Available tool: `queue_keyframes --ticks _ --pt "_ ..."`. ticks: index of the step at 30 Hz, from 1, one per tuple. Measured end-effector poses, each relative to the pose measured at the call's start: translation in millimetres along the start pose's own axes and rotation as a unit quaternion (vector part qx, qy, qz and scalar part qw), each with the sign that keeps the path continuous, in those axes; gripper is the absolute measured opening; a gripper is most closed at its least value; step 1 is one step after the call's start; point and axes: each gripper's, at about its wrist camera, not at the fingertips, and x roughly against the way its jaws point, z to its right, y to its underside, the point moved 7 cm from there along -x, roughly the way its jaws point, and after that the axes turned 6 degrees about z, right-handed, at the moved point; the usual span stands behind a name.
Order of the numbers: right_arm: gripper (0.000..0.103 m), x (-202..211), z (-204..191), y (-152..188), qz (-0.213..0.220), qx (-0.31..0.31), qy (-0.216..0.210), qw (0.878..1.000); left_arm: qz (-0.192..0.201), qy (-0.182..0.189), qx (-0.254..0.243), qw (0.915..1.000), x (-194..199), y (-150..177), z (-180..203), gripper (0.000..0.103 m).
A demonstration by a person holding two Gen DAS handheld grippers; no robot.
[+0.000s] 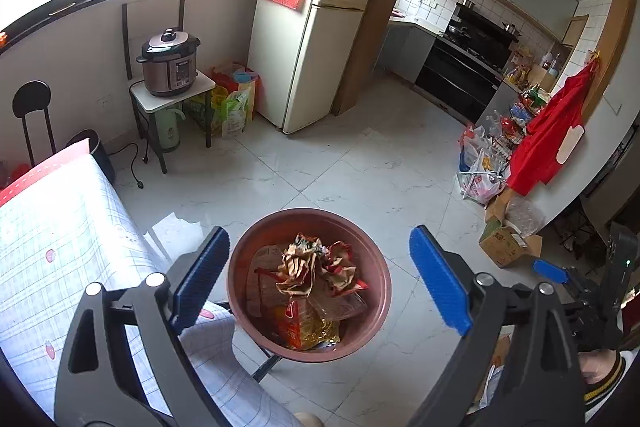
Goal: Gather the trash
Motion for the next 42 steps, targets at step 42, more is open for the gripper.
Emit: queue_keyframes --ticks 42 --pt "0.098 184 -258 12 0.119 0.069 0.008 0.990 0.169 -0.103 -0.033 0.9796 348 51 -154 0.097"
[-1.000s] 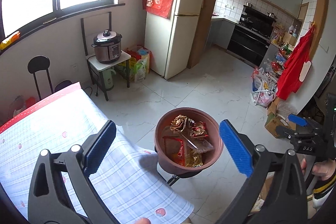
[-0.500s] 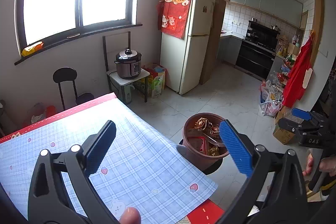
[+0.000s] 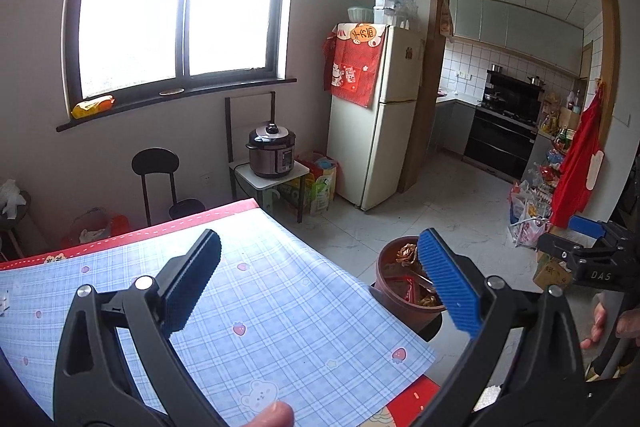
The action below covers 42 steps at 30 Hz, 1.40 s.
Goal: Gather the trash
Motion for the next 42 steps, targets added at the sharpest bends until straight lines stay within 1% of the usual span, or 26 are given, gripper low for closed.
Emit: queue_keyframes --ticks 5,16,34,42 --pt "0.098 2 1 1 0.001 -0.001 0.006 1.000 -0.001 -0.001 0.002 1.0000 3 1 -5 0.097" --pt "0.098 4 7 1 0.002 -0.006 0.011 1.000 -0.014 0.003 0.005 0.9999 2 8 1 0.097" --pt "0.098 3 10 1 0.000 -0.009 0.008 1.000 -0.019 0.000 0.006 0.9998 0 6 8 0.097" --pt "0.098 2 20 2 -0.002 -0.013 0.008 1.000 -0.021 0.003 0.003 0.9998 -3 7 14 0.097"
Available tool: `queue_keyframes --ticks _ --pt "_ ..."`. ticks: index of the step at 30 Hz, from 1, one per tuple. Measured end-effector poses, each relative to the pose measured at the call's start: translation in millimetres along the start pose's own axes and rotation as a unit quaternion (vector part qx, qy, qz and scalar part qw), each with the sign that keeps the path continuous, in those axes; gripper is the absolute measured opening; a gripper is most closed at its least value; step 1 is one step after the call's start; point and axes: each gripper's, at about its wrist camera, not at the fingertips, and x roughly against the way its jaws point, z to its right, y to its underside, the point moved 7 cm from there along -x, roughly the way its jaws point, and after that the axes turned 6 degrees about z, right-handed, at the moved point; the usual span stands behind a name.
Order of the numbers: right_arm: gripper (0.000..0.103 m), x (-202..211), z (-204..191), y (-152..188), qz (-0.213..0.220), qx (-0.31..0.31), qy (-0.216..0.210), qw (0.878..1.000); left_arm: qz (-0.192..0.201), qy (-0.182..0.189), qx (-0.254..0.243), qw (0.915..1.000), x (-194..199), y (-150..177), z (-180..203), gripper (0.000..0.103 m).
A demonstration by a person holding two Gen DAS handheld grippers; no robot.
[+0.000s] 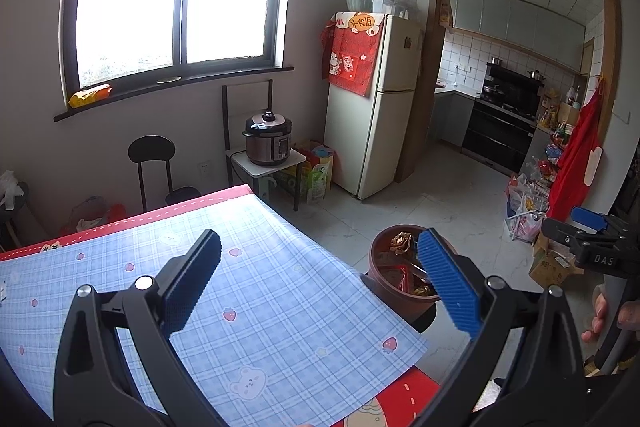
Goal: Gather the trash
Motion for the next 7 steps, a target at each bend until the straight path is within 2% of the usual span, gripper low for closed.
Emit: queue_keyframes --ticks 7 --pt "0.098 -0.3 0.9 -0.2 -0.001 -0.001 0.001 1.000 -0.001 -0.002 -0.001 1.0000 -2.6 1.4 1.5 0.097"
